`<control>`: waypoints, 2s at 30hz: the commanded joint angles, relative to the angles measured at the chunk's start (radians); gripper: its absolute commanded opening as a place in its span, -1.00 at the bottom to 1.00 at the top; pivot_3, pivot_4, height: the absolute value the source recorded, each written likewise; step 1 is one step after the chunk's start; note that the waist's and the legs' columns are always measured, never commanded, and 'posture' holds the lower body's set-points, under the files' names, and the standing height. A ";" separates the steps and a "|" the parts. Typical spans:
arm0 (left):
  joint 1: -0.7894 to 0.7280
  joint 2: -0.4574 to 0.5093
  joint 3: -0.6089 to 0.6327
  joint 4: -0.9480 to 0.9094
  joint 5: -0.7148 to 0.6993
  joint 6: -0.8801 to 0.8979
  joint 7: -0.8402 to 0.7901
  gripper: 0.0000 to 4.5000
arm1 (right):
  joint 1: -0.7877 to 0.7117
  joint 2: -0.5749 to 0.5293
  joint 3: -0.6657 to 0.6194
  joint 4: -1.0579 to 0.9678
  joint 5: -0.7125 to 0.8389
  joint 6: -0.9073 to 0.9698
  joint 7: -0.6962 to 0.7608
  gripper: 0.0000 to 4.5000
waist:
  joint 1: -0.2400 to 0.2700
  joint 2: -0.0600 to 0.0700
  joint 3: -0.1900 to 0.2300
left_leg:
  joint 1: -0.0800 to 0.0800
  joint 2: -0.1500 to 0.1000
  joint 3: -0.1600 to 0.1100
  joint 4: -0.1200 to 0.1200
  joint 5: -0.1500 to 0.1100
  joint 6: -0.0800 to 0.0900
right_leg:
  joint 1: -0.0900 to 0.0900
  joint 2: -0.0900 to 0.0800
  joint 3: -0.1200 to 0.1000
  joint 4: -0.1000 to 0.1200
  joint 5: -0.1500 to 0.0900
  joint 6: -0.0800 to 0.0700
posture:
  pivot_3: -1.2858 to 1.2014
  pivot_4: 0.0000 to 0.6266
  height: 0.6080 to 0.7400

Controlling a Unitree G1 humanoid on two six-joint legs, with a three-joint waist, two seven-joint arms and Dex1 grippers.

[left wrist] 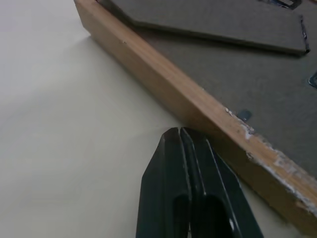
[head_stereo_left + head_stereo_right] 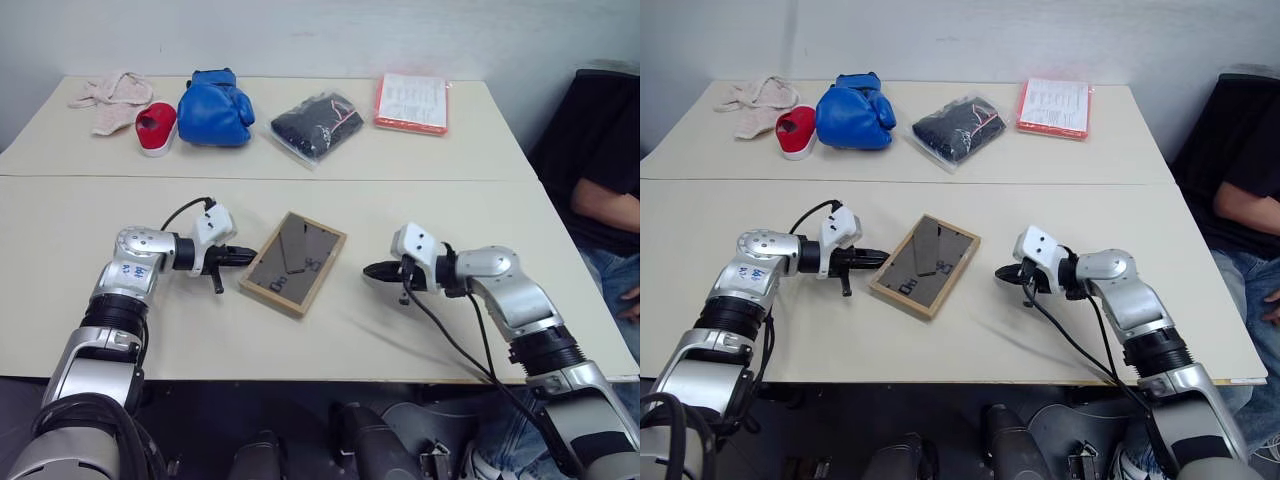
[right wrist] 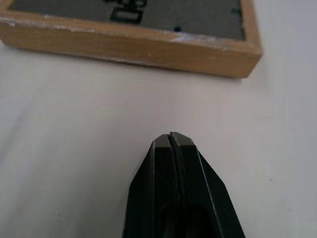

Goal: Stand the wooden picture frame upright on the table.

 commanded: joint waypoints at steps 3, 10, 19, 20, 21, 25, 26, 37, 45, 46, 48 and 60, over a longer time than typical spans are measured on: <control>0.139 0.002 0.007 -0.269 -0.094 0.171 -0.082 -0.98 | -0.067 0.072 -0.009 0.064 -0.037 -0.041 -0.035 -1.00 | -0.005 0.000 0.000 | 0.004 0.000 0.001 0.002 0.000 -0.001 | 0.003 0.000 0.001 0.000 0.000 0.000 | 0.03 -0.52 1.00; 0.229 -0.002 0.057 -0.399 -0.141 0.392 0.045 -0.98 | -0.072 0.061 -0.004 0.060 -0.070 -0.057 -0.017 -1.00 | 0.001 0.000 0.000 | 0.006 -0.001 -0.001 0.001 0.000 -0.001 | 0.005 0.000 0.001 0.002 0.000 -0.001 | 0.03 -0.52 1.00; 0.173 0.061 0.211 -0.427 -0.453 1.206 0.093 0.08 | -0.038 -0.062 0.067 -0.121 -0.167 -0.116 0.092 -1.00 | -0.006 0.000 0.000 | 0.007 -0.001 -0.001 0.001 -0.001 0.002 | 0.005 0.001 0.001 0.002 0.000 -0.001 | 0.03 -0.52 1.00; 0.174 0.060 0.200 -0.434 -0.458 1.234 0.104 0.19 | -0.038 -0.065 0.075 -0.133 -0.175 -0.120 0.098 -1.00 | -0.006 0.000 0.000 | 0.007 -0.001 -0.001 0.001 -0.001 0.002 | 0.005 0.001 0.001 0.002 0.000 -0.001 | 0.03 -0.52 1.00; 0.175 0.057 0.188 -0.439 -0.461 1.254 0.114 0.31 | -0.038 -0.067 0.082 -0.141 -0.185 -0.123 0.101 -1.00 | -0.005 0.000 0.000 | 0.007 -0.001 -0.001 0.001 -0.001 0.001 | 0.005 0.001 0.001 0.002 0.000 -0.001 | 0.03 -0.52 1.00; 0.173 0.035 0.107 -0.441 -0.453 1.261 0.134 0.83 | -0.038 -0.052 0.112 -0.150 -0.225 -0.145 0.092 -1.00 | 0.001 0.000 0.000 | 0.008 -0.001 -0.002 0.001 0.001 -0.002 | 0.007 0.001 0.001 0.001 0.000 -0.001 | 0.03 -0.52 1.00; 0.167 0.026 0.093 -0.433 -0.450 1.262 0.140 0.94 | -0.038 -0.044 0.114 -0.153 -0.226 -0.138 0.088 -1.00 | 0.004 0.000 -0.001 | 0.009 -0.001 -0.002 0.001 0.001 -0.002 | 0.008 0.000 0.001 0.001 0.000 -0.001 | 0.03 -0.52 1.00; 0.070 -0.138 -0.007 -0.380 -0.443 1.252 0.189 0.98 | -0.029 0.011 0.122 -0.143 -0.269 -0.128 0.049 -1.00 | 0.031 0.004 -0.006 | 0.016 -0.003 -0.002 0.001 -0.001 0.001 | 0.016 -0.001 0.001 -0.002 0.000 -0.001 | 0.03 -0.52 1.00; 0.018 -0.146 0.088 -0.333 -0.469 1.252 0.207 0.31 | 0.000 -0.003 0.094 -0.168 -0.254 -0.116 0.041 -1.00 | 0.026 0.004 -0.005 | 0.016 -0.003 -0.002 0.001 -0.001 0.001 | 0.016 -0.001 0.001 -0.002 0.000 -0.001 | 0.03 -0.52 1.00; 0.015 -0.139 0.097 -0.329 -0.474 1.249 0.201 0.18 | 0.007 -0.006 0.083 -0.179 -0.242 -0.107 0.042 -1.00 | 0.026 0.003 -0.005 | 0.016 -0.003 -0.002 0.001 -0.001 0.001 | 0.016 -0.001 0.001 -0.002 0.000 -0.001 | 0.03 -0.52 1.00; 0.014 -0.124 0.128 -0.340 -0.502 1.259 0.184 -0.10 | 0.020 -0.007 0.048 -0.226 -0.200 -0.053 0.046 -1.00 | 0.025 0.003 -0.005 | 0.015 -0.003 -0.003 0.001 -0.001 0.001 | 0.015 -0.001 0.001 -0.002 0.000 -0.001 | 0.03 -0.52 1.00; 0.093 -0.050 0.263 -0.608 -0.662 1.297 0.178 -0.43 | -0.077 -0.077 -0.236 -0.473 0.291 0.612 0.121 0.11 | 0.012 0.003 -0.004 | 0.010 -0.002 -0.003 0.000 0.001 -0.003 | 0.009 -0.001 0.001 0.001 -0.001 -0.001 | 0.03 -0.52 1.00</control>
